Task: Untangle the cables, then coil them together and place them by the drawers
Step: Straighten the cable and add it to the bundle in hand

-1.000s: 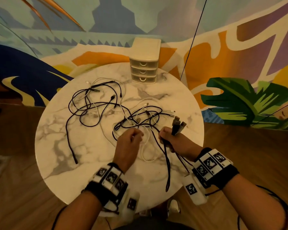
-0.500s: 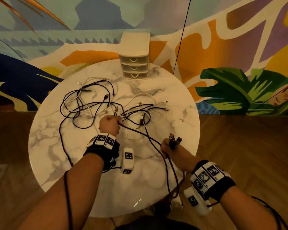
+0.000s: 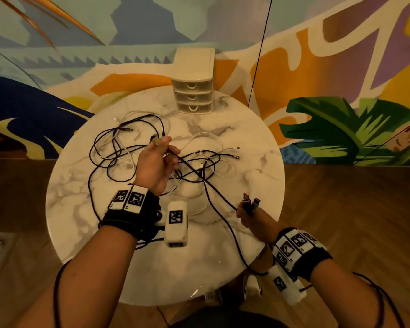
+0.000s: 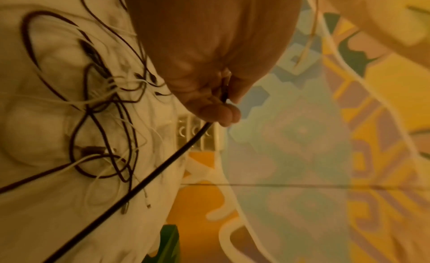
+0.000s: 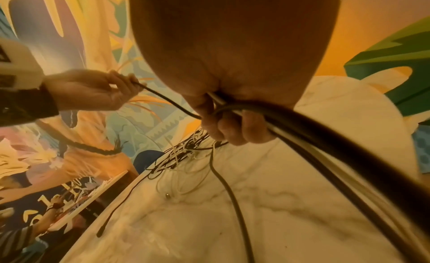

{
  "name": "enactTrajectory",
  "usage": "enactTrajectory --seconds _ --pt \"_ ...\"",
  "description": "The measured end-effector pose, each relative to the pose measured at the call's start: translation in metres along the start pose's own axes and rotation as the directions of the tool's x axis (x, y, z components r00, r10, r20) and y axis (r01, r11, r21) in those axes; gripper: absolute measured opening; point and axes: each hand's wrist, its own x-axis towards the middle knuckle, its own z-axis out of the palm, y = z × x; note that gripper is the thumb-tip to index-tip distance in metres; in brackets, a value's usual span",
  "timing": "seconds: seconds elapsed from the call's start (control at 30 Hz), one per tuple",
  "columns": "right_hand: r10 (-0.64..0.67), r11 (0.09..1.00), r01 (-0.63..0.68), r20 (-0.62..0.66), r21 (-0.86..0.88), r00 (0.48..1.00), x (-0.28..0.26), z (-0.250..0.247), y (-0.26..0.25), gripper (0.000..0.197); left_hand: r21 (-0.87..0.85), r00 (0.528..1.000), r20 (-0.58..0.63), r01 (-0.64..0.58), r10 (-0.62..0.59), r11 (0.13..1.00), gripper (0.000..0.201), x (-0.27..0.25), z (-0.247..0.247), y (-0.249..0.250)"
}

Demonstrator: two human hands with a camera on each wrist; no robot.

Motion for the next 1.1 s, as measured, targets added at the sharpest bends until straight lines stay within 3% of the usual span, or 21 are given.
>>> enactTrajectory --seconds 0.1,0.17,0.27,0.37,0.57,0.7,0.8,0.9,1.0,1.07,1.1 --pt "-0.094 0.989 0.080 -0.106 -0.124 0.990 0.001 -0.005 0.004 0.018 0.108 0.990 0.127 -0.077 0.063 0.991 0.023 -0.022 0.023 0.008" --pt "-0.237 0.963 0.194 -0.254 -0.186 0.938 -0.001 -0.015 0.000 0.019 0.299 0.967 0.226 -0.185 0.119 0.936 0.027 -0.037 0.039 0.006" --pt "-0.323 0.937 0.350 -0.372 0.006 0.870 -0.012 -0.032 -0.026 0.022 0.586 0.894 0.381 -0.432 0.238 0.685 0.018 -0.054 0.061 -0.006" --pt "-0.400 0.878 0.455 -0.292 0.151 0.869 -0.034 -0.042 -0.059 0.020 0.637 0.795 0.542 -0.600 0.272 0.484 0.011 -0.071 0.084 -0.017" --pt "-0.395 0.893 0.418 -0.155 0.169 0.906 -0.064 -0.065 -0.080 0.043 0.577 0.669 0.674 -0.741 0.313 0.343 0.013 -0.091 0.113 -0.018" --pt "-0.340 0.920 0.363 -0.161 0.146 0.927 -0.070 -0.073 -0.079 0.040 0.522 0.631 0.695 -0.773 0.345 0.362 0.014 -0.102 0.125 -0.019" --pt "-0.328 0.929 0.346 -0.145 0.127 0.933 -0.082 -0.082 -0.080 0.042 0.472 0.620 0.713 -0.770 0.327 0.429 0.014 -0.109 0.131 -0.021" --pt "-0.285 0.945 0.302 -0.136 0.127 0.949 -0.088 -0.088 -0.075 0.031 0.436 0.617 0.725 -0.755 0.306 0.490 0.014 -0.114 0.134 -0.022" --pt "-0.304 0.944 0.315 -0.108 0.101 0.946 -0.087 -0.090 -0.074 0.042 0.399 0.596 0.751 -0.753 0.284 0.524 0.015 -0.122 0.141 -0.021" --pt "-0.340 0.927 0.356 -0.131 0.122 0.931 -0.085 -0.090 -0.074 0.047 0.385 0.620 0.702 -0.744 0.350 0.547 0.020 -0.116 0.141 -0.020" --pt "-0.352 0.911 0.377 -0.162 0.165 0.922 -0.081 -0.090 -0.072 0.050 0.373 0.673 0.636 -0.696 0.377 0.614 0.025 -0.109 0.138 -0.022"
